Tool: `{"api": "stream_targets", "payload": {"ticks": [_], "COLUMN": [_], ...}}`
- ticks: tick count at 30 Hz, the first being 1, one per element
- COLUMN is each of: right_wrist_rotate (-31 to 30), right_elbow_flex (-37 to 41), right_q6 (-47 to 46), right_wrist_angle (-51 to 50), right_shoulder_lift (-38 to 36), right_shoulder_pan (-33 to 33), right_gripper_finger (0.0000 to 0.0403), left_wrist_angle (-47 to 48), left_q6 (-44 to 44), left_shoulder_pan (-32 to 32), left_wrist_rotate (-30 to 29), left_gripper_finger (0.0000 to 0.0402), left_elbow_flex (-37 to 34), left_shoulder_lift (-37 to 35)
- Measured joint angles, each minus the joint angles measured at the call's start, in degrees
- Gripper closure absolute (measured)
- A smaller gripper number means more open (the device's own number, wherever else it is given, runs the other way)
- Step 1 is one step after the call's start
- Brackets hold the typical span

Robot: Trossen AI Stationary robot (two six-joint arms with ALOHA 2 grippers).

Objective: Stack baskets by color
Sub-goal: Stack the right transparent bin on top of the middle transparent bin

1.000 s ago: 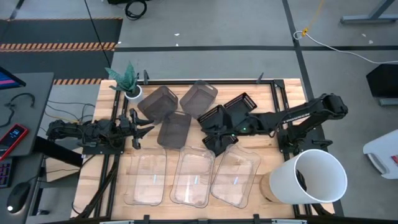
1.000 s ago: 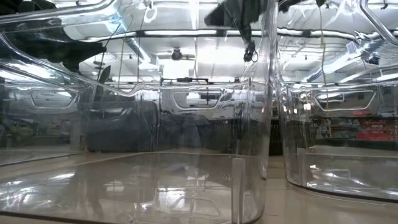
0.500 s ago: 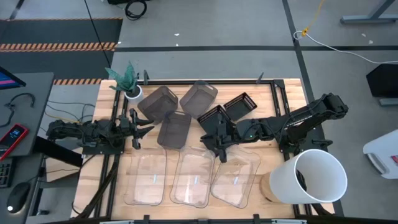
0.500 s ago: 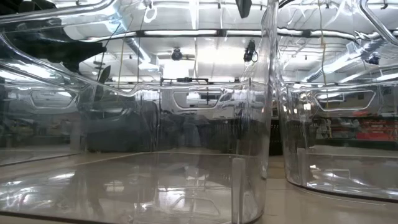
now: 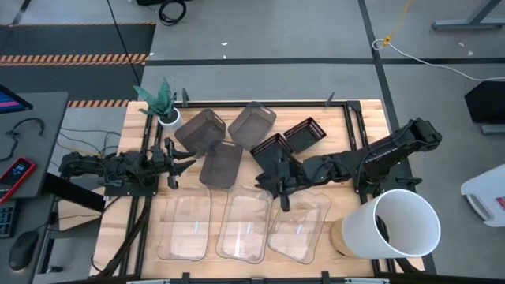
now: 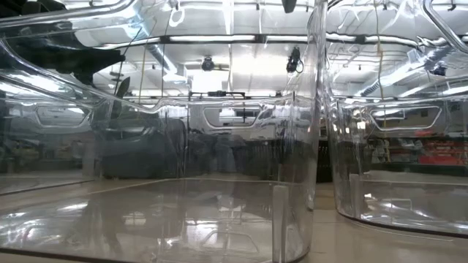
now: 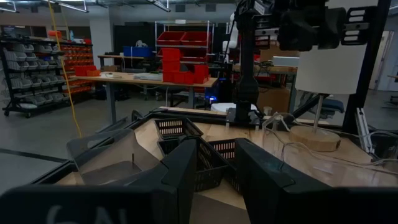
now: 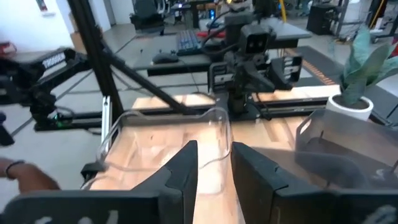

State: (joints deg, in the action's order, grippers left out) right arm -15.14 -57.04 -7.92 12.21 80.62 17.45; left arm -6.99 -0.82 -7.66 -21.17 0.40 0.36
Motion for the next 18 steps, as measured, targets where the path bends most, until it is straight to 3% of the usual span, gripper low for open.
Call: {"api": "stream_targets", "payload": {"ticks": [9,18], "right_wrist_rotate": [0.16,-3.53], "right_elbow_flex": [0.0,-0.01], "right_q6": [-4.26,-9.38], "right_wrist_angle": [-9.95,-17.44], "right_shoulder_lift": [0.0,0.01], "right_shoulder_pan": [0.91,0.04], "right_gripper_finger": [0.03,0.03], "left_wrist_angle": [-0.02,0.0], "left_q6": [0.0,0.0], "left_shoulder_pan": [-0.02,0.0], "left_wrist_rotate": [0.0,0.0], "left_gripper_finger": [0.0285,0.0285], "left_elbow_flex": [0.0,0.0], "left_shoulder_lift": [0.0,0.0]}}
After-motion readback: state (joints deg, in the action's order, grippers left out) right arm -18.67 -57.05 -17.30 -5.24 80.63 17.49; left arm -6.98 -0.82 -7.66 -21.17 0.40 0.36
